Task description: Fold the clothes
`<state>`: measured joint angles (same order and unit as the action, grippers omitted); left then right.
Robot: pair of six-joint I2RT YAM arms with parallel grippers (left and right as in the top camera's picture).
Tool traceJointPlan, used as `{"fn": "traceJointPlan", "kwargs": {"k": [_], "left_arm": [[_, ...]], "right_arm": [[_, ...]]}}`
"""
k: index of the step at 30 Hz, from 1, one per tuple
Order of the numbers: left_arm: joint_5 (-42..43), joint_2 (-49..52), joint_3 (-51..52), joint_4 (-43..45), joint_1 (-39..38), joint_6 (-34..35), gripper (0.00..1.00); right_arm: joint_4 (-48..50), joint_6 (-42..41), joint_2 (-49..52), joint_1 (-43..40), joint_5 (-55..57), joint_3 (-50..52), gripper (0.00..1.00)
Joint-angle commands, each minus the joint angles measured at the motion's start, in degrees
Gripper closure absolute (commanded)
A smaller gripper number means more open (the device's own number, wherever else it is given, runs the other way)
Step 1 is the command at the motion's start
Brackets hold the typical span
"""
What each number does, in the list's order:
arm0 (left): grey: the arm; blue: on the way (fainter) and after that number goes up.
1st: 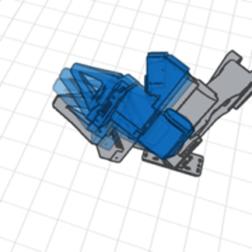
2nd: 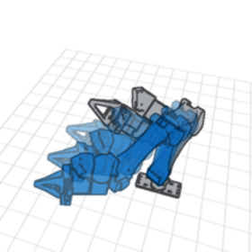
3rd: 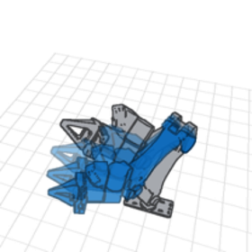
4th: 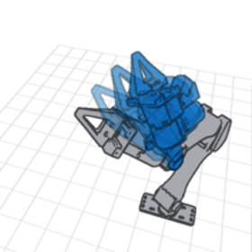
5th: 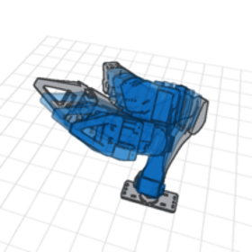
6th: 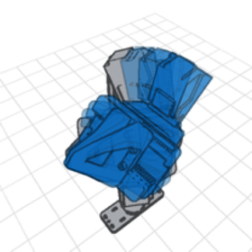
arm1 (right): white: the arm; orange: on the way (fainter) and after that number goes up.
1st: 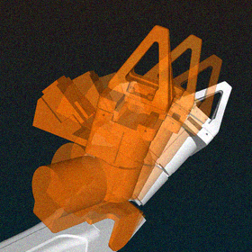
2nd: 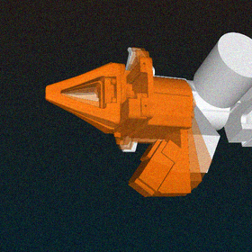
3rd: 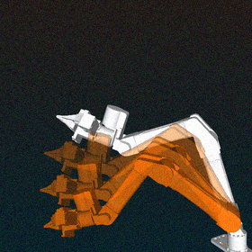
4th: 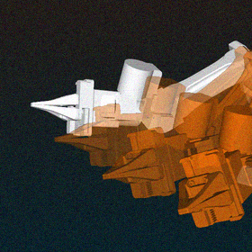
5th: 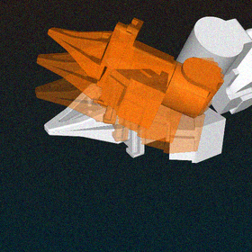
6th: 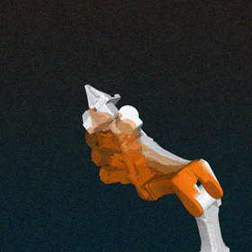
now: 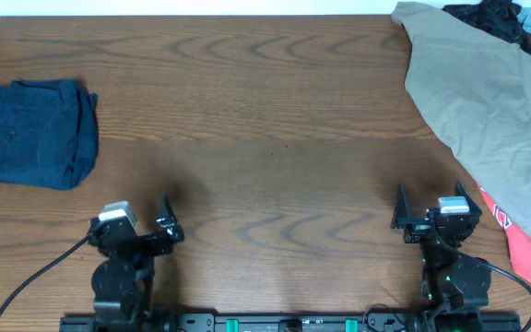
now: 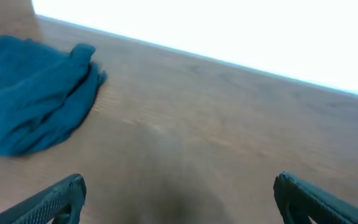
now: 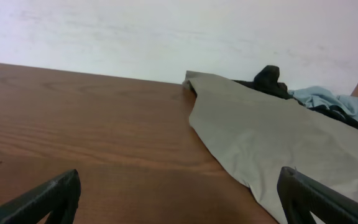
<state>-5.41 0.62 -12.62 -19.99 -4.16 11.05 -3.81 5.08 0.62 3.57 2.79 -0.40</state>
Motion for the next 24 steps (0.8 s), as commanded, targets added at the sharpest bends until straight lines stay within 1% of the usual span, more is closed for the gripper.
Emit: {"fn": "traceJointPlan", "kwargs": {"k": [1,3,6,9,11,14,15,21,24], "left_arm": [[4.0,-0.52,3.48,7.63,0.42,-4.0,0.02],[6.6,-0.55,6.12,14.29,0.42,-7.54,0.02],[10.27,-0.55,9.27,21.9,0.68,-12.55,0.02],[12.13,-0.55,12.09,26.69,0.68,-16.22,0.02],[12.04,-0.57,12.41,24.5,0.68,-16.46,0.02],[11.85,-0.57,12.41,17.16,0.68,-16.39,0.02],[11.56,-0.55,12.41,16.22,0.68,-16.13,0.02],[7.39,-0.57,12.41,15.98,0.68,-16.13,0.02],[7.13,-0.57,12.41,15.93,0.68,-16.11,0.02]], "right_arm": [[-0.24,0.79,-0.24,-0.57,-0.24,0.09,0.01],[-0.24,0.79,-0.24,-0.57,-0.24,0.09,0.01],[-0.24,0.79,-0.24,-0.57,-0.24,0.09,0.01],[-0.24,0.79,-0.24,-0.57,-0.24,0.09,0.01],[-0.24,0.79,-0.24,-0.57,-0.24,0.09,0.01],[-0.24,0.79,-0.24,-0.57,-0.24,0.09,0.01],[-0.24,0.79,-0.24,-0.57,-0.24,0.09,0.01],[-0.24,0.79,-0.24,-0.57,-0.24,0.09,0.01],[-0.24,0.79,-0.24,-0.57,-0.22,0.09,0.01]]}}
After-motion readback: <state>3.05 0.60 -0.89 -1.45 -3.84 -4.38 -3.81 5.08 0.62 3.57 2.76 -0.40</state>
